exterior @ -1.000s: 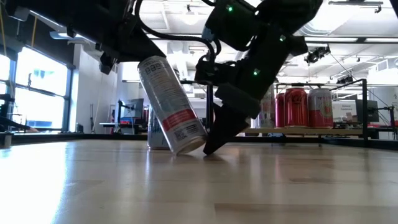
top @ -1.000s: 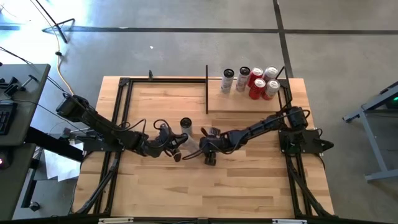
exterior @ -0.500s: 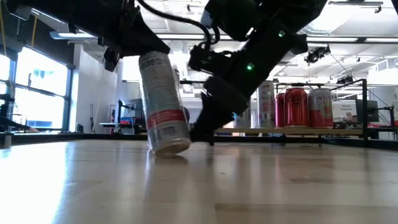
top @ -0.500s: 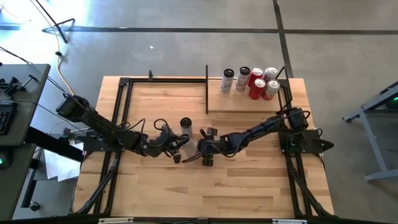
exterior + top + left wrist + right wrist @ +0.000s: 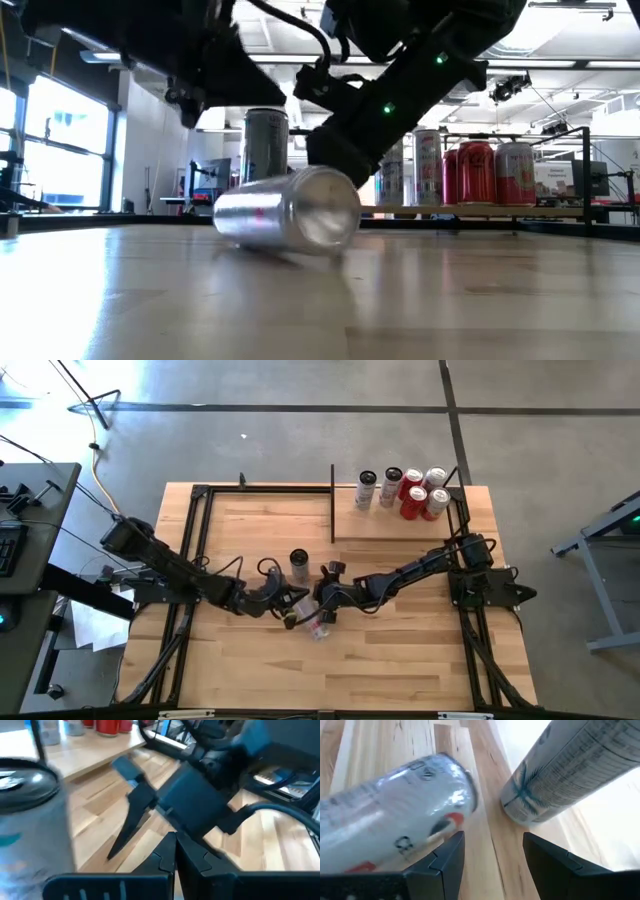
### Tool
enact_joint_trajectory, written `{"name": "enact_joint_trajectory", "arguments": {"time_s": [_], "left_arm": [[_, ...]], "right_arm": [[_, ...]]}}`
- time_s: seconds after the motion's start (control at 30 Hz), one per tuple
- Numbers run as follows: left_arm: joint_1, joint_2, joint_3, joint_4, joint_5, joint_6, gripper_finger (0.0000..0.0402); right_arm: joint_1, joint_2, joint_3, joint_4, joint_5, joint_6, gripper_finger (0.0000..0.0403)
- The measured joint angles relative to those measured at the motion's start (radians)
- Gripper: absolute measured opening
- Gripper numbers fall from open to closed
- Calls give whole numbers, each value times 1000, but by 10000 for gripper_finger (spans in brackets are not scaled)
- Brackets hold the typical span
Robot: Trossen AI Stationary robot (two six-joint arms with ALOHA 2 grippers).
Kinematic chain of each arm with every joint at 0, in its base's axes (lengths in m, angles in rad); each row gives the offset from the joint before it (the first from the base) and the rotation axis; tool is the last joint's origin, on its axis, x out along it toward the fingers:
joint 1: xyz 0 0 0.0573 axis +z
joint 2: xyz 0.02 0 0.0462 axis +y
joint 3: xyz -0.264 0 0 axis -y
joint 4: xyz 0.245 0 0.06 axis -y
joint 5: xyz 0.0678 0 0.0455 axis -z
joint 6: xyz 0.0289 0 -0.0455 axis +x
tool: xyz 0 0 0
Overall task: Place canned beverage on shelf
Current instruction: Put the peach vibe soda can on the shelf aligned with the other peach vibe soda can
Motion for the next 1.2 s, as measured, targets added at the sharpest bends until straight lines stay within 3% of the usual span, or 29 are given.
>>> {"name": "enact_joint_trajectory", "arguments": {"time_s": [0.23,0.4,0.5,0.67,0.77,0.93,1.2], "left_arm": [[-54,-2,55,-133,42,-10,0],[-145,-34,55,-346,-15,-212,0],[-211,-32,56,-444,-9,-389,0],[-276,34,54,-558,-25,-728,0],[-272,99,55,-544,-56,-844,0],[-212,215,55,-465,-40,-929,0],[-126,273,55,-297,-57,-827,0]], "right_arm": [[7,-20,-1,-108,0,2,186],[19,-73,-1,-208,5,6,175],[16,-81,-1,-211,-59,26,145],[-4,-56,0,-108,-174,63,50],[-17,-41,-1,-56,-173,96,8],[-44,-20,-1,-77,-176,215,23],[-47,46,-2,31,-273,229,4]]}}
